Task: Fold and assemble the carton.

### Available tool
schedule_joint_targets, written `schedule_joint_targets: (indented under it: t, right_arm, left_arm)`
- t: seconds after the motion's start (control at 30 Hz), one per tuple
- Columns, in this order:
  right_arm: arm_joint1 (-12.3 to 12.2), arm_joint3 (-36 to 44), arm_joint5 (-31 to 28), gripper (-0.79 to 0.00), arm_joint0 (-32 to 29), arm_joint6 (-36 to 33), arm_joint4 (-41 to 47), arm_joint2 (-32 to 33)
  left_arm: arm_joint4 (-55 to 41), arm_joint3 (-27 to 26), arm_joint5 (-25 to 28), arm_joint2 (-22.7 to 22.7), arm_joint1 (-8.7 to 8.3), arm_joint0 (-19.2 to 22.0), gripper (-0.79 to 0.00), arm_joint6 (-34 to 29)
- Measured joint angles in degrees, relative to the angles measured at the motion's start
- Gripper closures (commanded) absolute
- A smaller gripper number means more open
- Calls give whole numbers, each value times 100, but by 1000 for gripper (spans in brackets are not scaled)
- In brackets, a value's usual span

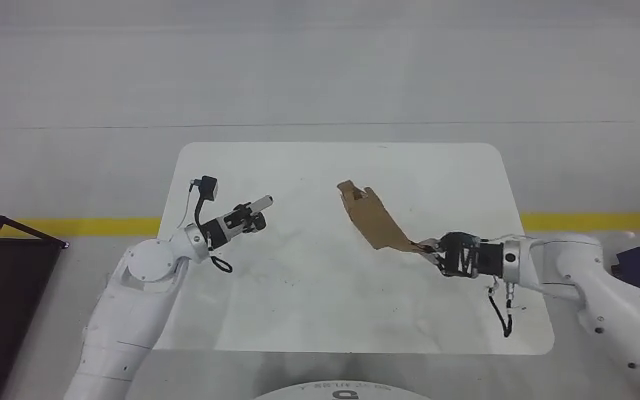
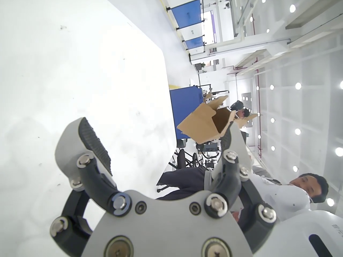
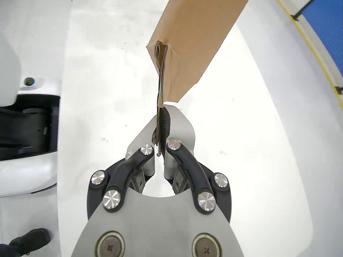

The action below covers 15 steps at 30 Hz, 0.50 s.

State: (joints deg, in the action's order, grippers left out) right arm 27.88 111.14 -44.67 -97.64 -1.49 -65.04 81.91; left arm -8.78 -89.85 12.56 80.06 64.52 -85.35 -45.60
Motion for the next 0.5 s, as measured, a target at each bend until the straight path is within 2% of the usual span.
schedule_joint_targets:
  t: [0.07, 0.1, 0.2, 0.33, 0.5]
  right_arm:
    - [3, 21, 433, 0, -24, -32, 19, 24]
    - [3, 16, 447, 0, -18, -27, 19, 19]
    - [3, 11, 87, 0, -11, -19, 17, 14]
    - [18, -3, 54, 0, -2, 31, 45, -15]
    - [54, -294, -1103, 0, 369, 773, 104, -73]
  left_arm:
    - [28, 17, -16, -24, -1, 3, -785, 44]
    - [63, 20, -29, -36, -2, 8, -785, 70]
    - [110, 45, -48, -76, -2, 9, -785, 153]
    - [68, 148, -27, -127, 2, 14, -785, 203]
    - [57, 289, -19, -186, 3, 106, -785, 216]
